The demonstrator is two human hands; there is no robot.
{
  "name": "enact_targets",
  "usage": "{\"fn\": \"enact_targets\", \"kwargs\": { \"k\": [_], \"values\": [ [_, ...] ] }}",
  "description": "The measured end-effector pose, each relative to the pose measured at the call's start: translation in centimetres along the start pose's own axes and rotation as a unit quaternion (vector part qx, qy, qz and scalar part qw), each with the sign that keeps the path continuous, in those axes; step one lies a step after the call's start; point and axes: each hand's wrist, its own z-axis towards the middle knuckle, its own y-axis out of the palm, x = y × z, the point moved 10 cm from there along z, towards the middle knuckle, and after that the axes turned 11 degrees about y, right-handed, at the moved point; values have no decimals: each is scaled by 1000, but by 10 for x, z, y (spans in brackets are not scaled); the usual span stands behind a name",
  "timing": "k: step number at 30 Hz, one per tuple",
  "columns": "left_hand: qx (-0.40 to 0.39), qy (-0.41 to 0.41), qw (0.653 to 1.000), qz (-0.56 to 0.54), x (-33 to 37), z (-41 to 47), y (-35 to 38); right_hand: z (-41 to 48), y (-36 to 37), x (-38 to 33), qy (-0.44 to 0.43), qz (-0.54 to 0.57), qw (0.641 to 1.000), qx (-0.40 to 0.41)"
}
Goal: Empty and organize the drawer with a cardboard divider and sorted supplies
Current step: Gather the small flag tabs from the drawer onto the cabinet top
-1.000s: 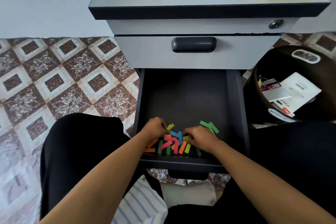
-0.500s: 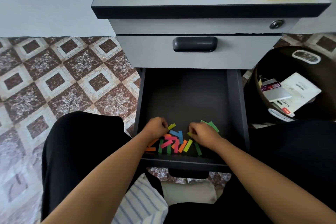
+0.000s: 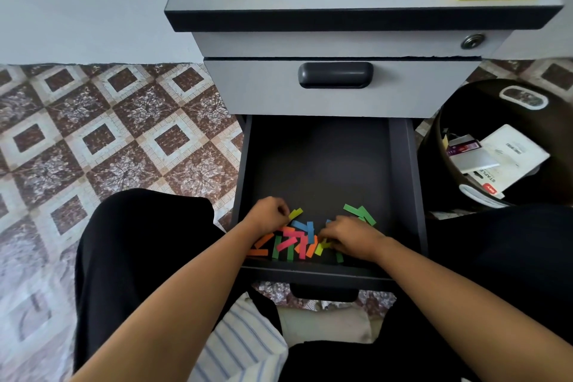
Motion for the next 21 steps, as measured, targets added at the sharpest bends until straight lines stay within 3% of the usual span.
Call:
{"fn": "enact_targets", "kwargs": {
  "k": [21],
  "values": [
    [-2,7,1000,14,2,-3,-1,1,7,-13,-23,33,999,-6]
  ]
}}
